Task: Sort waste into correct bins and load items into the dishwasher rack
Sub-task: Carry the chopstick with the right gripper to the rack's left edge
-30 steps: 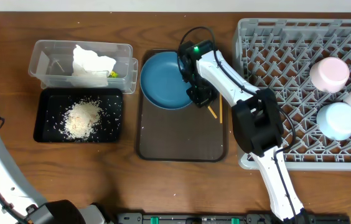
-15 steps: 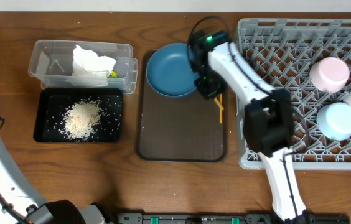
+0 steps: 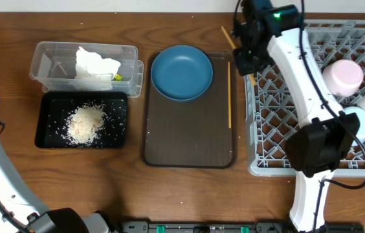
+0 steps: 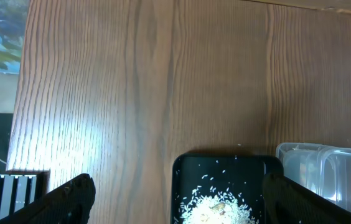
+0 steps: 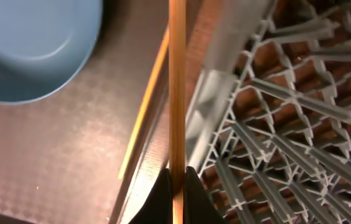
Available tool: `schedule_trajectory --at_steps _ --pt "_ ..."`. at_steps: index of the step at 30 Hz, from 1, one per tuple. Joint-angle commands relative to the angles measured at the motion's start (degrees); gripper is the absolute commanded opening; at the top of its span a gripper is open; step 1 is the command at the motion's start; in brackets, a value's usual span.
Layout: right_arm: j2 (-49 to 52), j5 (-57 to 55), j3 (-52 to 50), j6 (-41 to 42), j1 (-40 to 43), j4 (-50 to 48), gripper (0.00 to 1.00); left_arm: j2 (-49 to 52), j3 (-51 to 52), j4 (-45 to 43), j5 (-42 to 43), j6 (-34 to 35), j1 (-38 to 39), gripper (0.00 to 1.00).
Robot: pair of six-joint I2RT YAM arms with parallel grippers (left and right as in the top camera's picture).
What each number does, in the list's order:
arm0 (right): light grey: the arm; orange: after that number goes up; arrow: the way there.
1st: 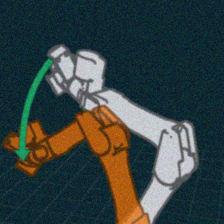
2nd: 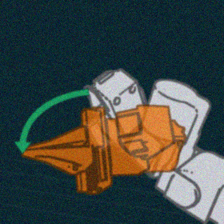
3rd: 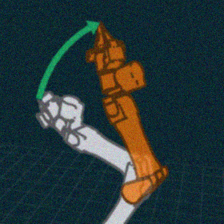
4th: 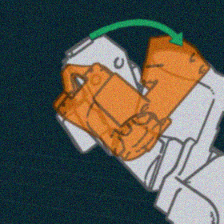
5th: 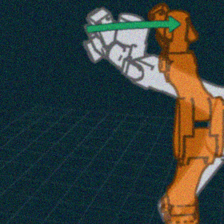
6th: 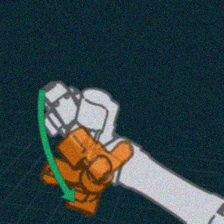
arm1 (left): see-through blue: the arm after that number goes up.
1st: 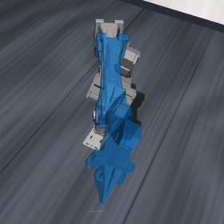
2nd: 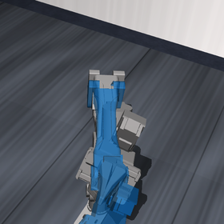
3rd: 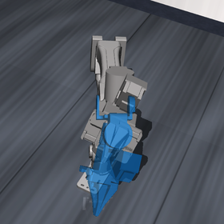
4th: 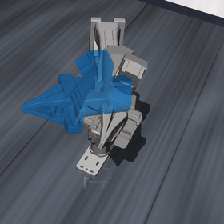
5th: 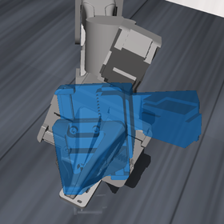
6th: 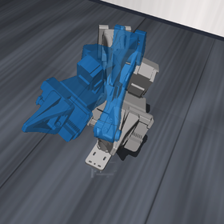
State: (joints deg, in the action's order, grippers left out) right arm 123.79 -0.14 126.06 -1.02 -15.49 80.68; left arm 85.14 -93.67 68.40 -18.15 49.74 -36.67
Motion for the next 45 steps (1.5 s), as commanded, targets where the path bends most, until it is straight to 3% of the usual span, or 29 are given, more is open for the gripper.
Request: schedule_trajectory --at_steps 1,8,17,29,31,35,45 --pt "-0.68 0.33 0.72 4.61 2.89 -0.09 0.01 0.48 -0.31 0.15 -0.50 0.52 -0.24 0.89" --pt "-0.68 -1.97 0.68 14.43 7.04 1.46 0.01 0.48 -0.31 0.15 -0.50 0.52 -0.24 0.89" --pt "-0.66 -1.75 -0.90 15.80 6.78 4.35 0.01 0.48 -0.31 0.15 -0.50 0.52 -0.24 0.89" --pt "-0.66 -1.77 -10.80 16.24 4.63 -4.90 0.04 0.48 -0.31 0.15 -0.50 0.52 -0.24 0.89" --pt "-0.66 -1.79 -11.63 16.24 4.63 -5.22 0.11 0.48 -0.31 0.15 -0.52 0.52 -0.24 0.89" --pt "-0.68 -1.73 -11.80 16.33 4.68 -4.81 0.42 0.48 -0.31 0.15 -0.50 0.52 -0.24 0.89" --pt "-1.11 1.68 -11.74 16.85 3.17 -3.08 0.46 0.48 -0.31 0.15 -0.50 0.52 -0.24 0.89"
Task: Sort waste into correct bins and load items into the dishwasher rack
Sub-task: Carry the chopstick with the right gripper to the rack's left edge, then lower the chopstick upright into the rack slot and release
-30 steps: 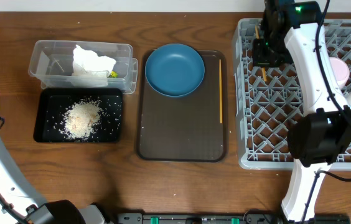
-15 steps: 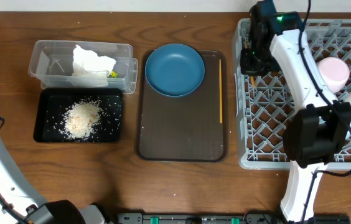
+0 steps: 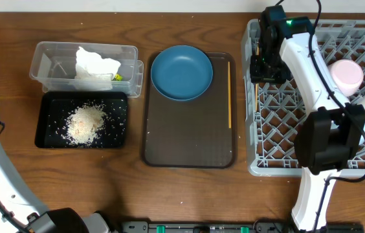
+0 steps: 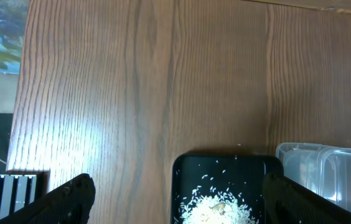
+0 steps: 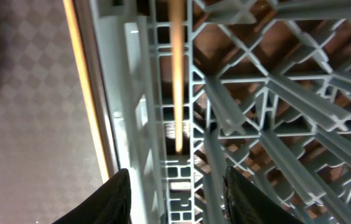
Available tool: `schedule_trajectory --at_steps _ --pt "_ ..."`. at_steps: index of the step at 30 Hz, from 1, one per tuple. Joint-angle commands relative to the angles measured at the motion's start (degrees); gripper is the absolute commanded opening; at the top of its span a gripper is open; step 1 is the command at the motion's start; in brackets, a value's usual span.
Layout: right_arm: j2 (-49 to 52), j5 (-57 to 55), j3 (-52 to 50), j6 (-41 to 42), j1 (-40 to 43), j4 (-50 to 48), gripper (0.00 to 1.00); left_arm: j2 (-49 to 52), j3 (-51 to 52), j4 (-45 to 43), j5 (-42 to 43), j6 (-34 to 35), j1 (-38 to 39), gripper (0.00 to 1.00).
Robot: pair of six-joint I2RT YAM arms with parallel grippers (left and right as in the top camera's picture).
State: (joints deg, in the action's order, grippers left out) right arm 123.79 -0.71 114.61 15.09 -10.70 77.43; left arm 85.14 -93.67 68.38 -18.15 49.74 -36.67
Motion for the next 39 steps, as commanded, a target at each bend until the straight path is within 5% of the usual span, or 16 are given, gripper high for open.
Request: schedule_trajectory --at_steps 1,11,19,26,39 --pt "-1.11 2.51 -0.28 0.74 -2.14 0.13 0.46 0.48 -0.31 0.17 -0.50 0.52 -0.24 0.89" --pt "-1.11 -4.63 -0.28 3.85 -2.75 -4.72 0.51 0.48 -0.31 0.17 -0.50 0.52 -0.24 0.89" --pt "-0.94 -8.48 -0.31 7.74 0.15 -14.01 0.15 0.48 -0.31 0.17 -0.50 0.52 -0.24 0.89" --pt "-0.85 -9.38 -0.31 7.80 1.97 -24.20 0.35 0.48 -0.31 0.17 -0.50 0.52 -0.24 0.89" --pt "1.66 -6.97 -0.31 6.91 2.91 -32.59 0.37 0.48 -0.31 0.17 -0.50 0.52 -0.24 0.89"
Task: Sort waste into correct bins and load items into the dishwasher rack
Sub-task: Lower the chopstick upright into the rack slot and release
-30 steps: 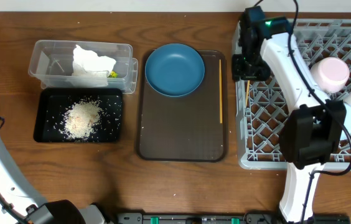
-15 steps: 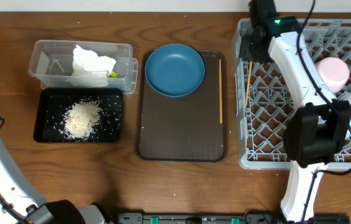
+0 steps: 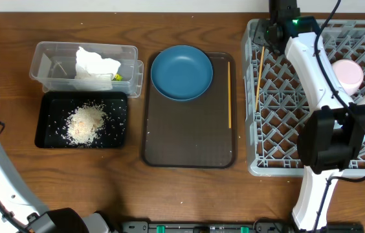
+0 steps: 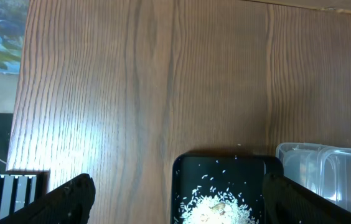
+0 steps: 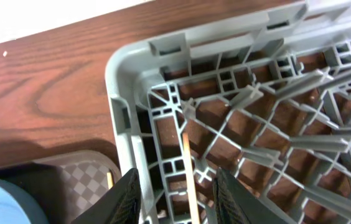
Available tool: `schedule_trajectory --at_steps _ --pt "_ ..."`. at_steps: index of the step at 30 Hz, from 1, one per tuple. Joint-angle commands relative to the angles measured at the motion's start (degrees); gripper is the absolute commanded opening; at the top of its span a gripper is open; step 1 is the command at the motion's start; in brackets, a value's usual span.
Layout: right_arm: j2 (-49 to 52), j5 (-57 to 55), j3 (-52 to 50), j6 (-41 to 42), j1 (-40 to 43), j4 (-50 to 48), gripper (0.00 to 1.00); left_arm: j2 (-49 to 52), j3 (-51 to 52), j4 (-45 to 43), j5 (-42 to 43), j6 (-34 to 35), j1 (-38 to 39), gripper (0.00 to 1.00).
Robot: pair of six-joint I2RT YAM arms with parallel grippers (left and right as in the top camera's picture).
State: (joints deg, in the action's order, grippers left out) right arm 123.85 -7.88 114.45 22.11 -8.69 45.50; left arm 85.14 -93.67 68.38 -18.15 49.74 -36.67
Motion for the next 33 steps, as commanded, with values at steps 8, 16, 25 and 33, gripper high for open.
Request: schedule_trajectory --at_steps 8,16,25,33 --pt "5.62 0.83 -0.15 -0.55 1.42 -3.32 0.38 0.48 -0.31 0.17 -0.50 0.52 -0.24 0.89" --pt "9.73 0.81 -0.15 -2.03 1.44 -5.81 0.37 0.48 -0.31 0.17 -0.50 0.52 -0.24 0.89" --pt "10.19 0.59 -0.13 -2.27 1.44 -6.95 0.25 0.48 -0.31 0.17 -0.50 0.52 -0.24 0.89" --pt "9.53 -0.42 -0.13 -3.87 1.53 -6.93 0.11 0.48 -0.31 0.17 -0.50 0.52 -0.24 0.89"
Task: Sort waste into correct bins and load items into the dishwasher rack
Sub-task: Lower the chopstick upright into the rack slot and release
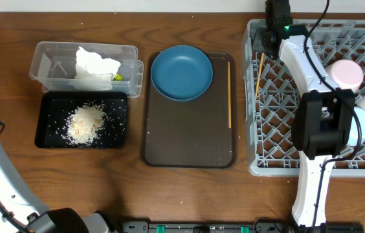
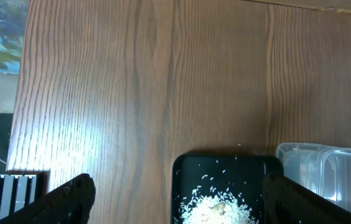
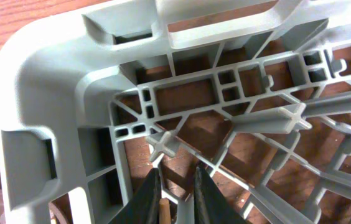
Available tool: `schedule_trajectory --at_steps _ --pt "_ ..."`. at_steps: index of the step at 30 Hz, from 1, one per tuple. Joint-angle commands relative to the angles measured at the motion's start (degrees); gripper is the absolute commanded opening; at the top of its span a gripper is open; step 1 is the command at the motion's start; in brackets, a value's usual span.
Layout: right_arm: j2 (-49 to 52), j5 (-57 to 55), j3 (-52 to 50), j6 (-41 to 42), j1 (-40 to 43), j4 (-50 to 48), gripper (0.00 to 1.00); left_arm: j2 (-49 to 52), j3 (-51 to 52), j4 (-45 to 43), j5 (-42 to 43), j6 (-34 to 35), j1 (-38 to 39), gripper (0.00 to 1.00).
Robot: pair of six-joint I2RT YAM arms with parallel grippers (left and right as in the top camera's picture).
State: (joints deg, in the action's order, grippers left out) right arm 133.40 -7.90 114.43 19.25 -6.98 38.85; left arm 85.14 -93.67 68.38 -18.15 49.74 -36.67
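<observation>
One wooden chopstick (image 1: 258, 76) lies along the left side of the grey dishwasher rack (image 1: 318, 169). Its top end (image 3: 163, 206) shows between my right gripper's (image 3: 175, 198) fingers, which stand a narrow gap apart, wider than the stick, low in the rack's far left corner. In the overhead view that gripper (image 1: 274, 29) is at the rack's far left corner. A second chopstick (image 1: 229, 94) lies on the brown tray (image 1: 189, 139) beside the blue plate (image 1: 181, 72). My left gripper (image 2: 177, 182) hangs wide open and empty, high above the black bin of rice (image 2: 225, 186).
A clear bin (image 1: 56, 61) with crumpled white paper stands at the back left, the black rice bin (image 1: 46, 123) in front of it. A pink cup (image 1: 344, 74) and white cups sit at the rack's right side.
My right gripper has dropped lower into the rack's far left corner and its fingers have come closer together around the chopstick's top end. The left arm has not moved.
My right gripper was shut on a chopstick, holding it at the rack's left edge. Then it stood open with the stick lying in the rack. It rose toward the far corner, and now sits low there with narrowed fingers.
</observation>
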Motion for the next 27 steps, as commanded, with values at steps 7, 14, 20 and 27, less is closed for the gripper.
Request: schedule_trajectory --at_steps 7,14,20,27 --pt "-0.92 -1.77 0.22 -5.66 -0.17 -0.48 0.13 0.48 -0.31 0.17 -0.50 0.52 -0.24 0.89" --pt "-0.98 -1.77 2.60 -7.43 -0.17 0.44 0.24 0.48 -0.31 0.17 -0.50 0.52 -0.24 0.89" --pt "-0.98 -1.77 7.63 -7.52 -0.22 4.42 0.41 0.48 -0.31 0.17 -0.50 0.52 -0.24 0.89" --pt "-0.98 -0.90 14.71 -3.78 -1.38 17.20 0.43 0.48 -0.31 0.17 -0.50 0.52 -0.24 0.89"
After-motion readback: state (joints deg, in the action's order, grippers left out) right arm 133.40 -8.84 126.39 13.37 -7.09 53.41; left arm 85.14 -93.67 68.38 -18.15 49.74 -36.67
